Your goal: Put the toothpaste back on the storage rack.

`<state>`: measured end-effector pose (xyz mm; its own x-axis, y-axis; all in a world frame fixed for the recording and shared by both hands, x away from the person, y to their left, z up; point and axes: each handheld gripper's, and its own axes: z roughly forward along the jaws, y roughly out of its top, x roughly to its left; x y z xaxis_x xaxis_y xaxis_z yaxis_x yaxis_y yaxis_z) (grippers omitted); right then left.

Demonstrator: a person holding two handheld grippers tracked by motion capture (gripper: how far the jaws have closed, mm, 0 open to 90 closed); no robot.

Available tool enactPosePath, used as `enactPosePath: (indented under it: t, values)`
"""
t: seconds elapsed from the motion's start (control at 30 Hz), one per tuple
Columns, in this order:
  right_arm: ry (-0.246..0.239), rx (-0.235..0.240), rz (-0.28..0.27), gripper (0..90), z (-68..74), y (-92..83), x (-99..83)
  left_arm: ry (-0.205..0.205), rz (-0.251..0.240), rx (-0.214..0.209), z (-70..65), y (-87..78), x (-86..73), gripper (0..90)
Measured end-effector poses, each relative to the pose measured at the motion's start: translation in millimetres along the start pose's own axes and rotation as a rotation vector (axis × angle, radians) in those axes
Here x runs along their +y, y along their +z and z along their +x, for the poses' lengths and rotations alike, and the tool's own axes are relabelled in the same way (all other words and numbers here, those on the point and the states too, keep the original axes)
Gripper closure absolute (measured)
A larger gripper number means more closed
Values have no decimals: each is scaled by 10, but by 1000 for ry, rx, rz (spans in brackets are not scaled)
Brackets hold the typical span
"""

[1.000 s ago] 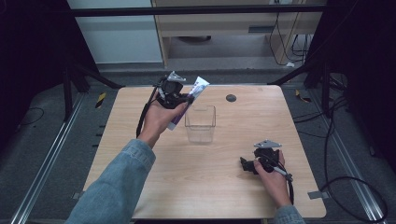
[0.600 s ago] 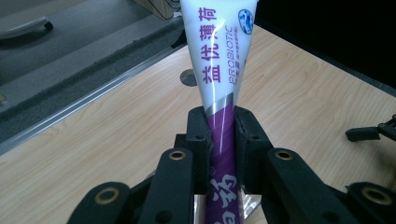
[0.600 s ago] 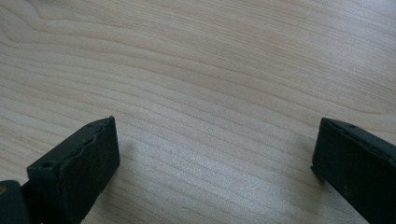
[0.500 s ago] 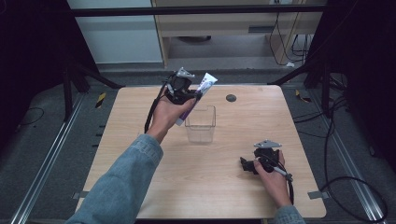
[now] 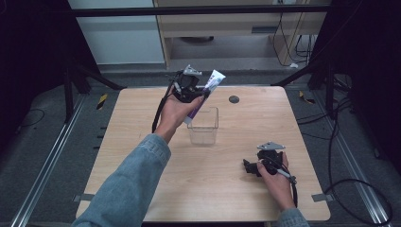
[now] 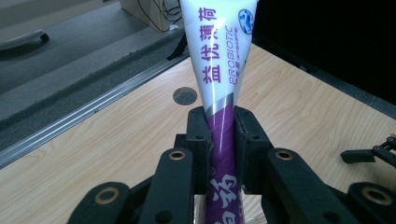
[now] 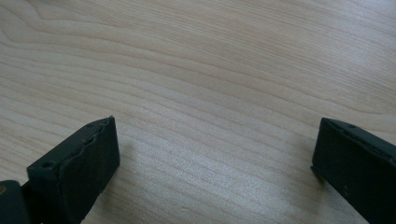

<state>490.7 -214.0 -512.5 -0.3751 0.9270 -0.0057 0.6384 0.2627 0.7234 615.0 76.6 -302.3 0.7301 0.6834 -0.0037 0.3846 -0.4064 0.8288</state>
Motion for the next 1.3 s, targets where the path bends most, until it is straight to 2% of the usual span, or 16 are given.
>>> enactPosePath:
  t: [0.4, 0.53, 0.7, 0.93, 1.1, 1.3]
  values:
    - [-3, -1, 0, 9, -2, 1, -1, 25, -17, 3, -46, 37, 89, 776]
    - [-3, -1, 1, 9, -1, 0, 0, 10, -34, -9, -43, 76, 92, 776]
    - [-1, 1, 0, 8, -1, 0, 0, 28, -33, -11, -53, 138, 103, 776]
    - [-2, 0, -1, 8, -2, 1, 0, 30, -35, -17, -38, 226, 79, 775]
    - [-2, 0, -1, 8, -2, 1, 0, 58, -33, -21, -52, 279, 64, 774]
    - [-4, 2, 0, 8, -2, 1, -1, 53, -28, -22, 10, 349, -21, 774]
